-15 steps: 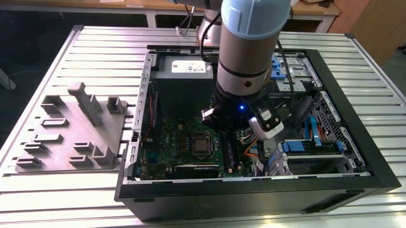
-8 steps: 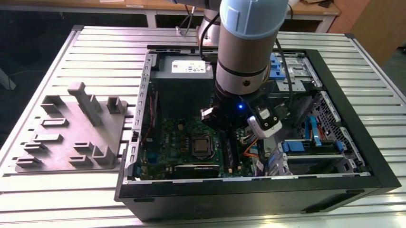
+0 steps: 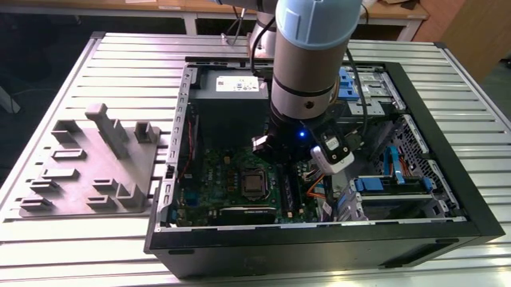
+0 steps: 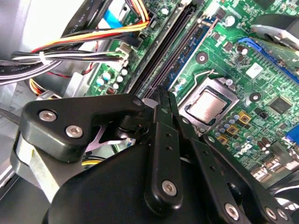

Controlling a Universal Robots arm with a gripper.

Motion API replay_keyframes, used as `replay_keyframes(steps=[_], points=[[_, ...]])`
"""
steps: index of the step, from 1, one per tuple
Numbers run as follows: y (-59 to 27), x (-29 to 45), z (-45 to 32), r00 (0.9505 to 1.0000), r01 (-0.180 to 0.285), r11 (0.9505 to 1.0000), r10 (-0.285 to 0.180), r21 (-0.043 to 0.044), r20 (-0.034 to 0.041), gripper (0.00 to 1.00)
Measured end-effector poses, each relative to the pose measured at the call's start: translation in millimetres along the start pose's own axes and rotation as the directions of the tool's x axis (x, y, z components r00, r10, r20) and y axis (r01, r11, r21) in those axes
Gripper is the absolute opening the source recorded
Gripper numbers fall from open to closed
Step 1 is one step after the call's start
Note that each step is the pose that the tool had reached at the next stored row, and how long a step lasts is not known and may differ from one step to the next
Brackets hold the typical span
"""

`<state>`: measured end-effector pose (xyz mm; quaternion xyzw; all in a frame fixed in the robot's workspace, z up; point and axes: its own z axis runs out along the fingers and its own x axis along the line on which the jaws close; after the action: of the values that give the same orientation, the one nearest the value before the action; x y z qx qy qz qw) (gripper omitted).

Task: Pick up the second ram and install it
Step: 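Insert the second ram into the second slot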

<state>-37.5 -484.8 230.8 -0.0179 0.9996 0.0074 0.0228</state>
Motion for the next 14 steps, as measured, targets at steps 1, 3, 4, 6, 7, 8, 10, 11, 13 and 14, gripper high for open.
replay_keyframes(steps=[1, 3, 4, 6, 7, 8, 10, 11, 13, 14], points=[[0.0, 0.2, 0.1, 1.0, 0.0, 1.0, 0.0, -0.0005, 0.0004, 0.08], [0.0, 0.3, 0.3, 1.0, 0.0, 1.0, 0.0, -0.0014, 0.0007, 0.08], [0.0, 0.3, 0.4, 1.0, 0.0, 1.0, 0.0, -0.0019, 0.0007, 0.08], [-0.1, 0.5, 1.2, 1.0, 0.0, 1.0, 0.0, -0.0035, 0.0008, 0.08], [-0.1, 0.6, 1.5, 1.0, 0.0, 1.0, 0.0, -0.004, 0.0008, 0.08], [-0.1, 0.6, 1.6, 1.0, 0.0, 1.0, 0.0, -0.0045, 0.0007, 0.08], [0.0, 0.7, 2.0, 1.0, 0.0, 1.0, 0.0, -0.0068, 0.0008, 0.08], [0.0, 0.9, 2.4, 1.0, 0.0, 1.0, 0.0, -0.0084, 0.001, 0.08], [0.0, 1.7, 2.4, 1.0, 0.0, 0.9999, 0.0, -0.0129, 0.0011, 0.08], [0.0, 1.7, 2.4, 1.0, 0.0, 0.9999, 0.0, -0.0145, 0.0013, 0.08]])
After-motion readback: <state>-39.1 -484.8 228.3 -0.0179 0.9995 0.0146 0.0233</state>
